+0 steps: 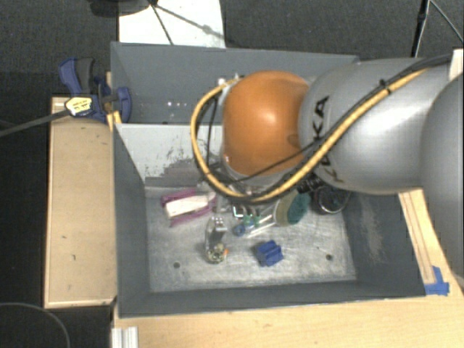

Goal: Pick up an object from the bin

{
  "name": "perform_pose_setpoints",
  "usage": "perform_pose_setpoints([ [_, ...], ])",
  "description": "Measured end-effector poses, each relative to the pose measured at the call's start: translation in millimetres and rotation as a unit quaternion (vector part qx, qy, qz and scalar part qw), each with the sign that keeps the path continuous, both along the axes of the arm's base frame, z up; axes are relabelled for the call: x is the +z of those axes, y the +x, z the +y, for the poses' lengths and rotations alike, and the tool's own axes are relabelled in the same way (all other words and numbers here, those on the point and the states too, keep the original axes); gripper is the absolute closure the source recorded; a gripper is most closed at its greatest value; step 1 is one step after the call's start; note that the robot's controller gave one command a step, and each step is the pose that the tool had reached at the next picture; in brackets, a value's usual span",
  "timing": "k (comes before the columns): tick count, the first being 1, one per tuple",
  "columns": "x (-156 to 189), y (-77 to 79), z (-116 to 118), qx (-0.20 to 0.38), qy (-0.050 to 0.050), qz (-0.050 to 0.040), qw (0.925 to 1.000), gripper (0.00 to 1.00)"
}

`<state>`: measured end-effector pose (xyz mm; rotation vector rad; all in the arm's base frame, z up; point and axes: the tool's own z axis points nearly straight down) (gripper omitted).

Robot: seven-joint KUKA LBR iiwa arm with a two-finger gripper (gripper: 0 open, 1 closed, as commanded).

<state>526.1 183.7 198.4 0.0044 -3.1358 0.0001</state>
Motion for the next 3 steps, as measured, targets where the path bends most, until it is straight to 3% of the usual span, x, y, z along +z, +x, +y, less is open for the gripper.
perform_pose_setpoints([
  [1,-104,39.5,-27,-0.052,0.003,-0.0097,0.9986,0.00],
  [2,-110,53.2,-3,-0.166,0.005,-0.0143,0.9861,0.00],
  [3,-110,65.3,11,-0.116,0.003,-0.0135,0.9931,0.00],
])
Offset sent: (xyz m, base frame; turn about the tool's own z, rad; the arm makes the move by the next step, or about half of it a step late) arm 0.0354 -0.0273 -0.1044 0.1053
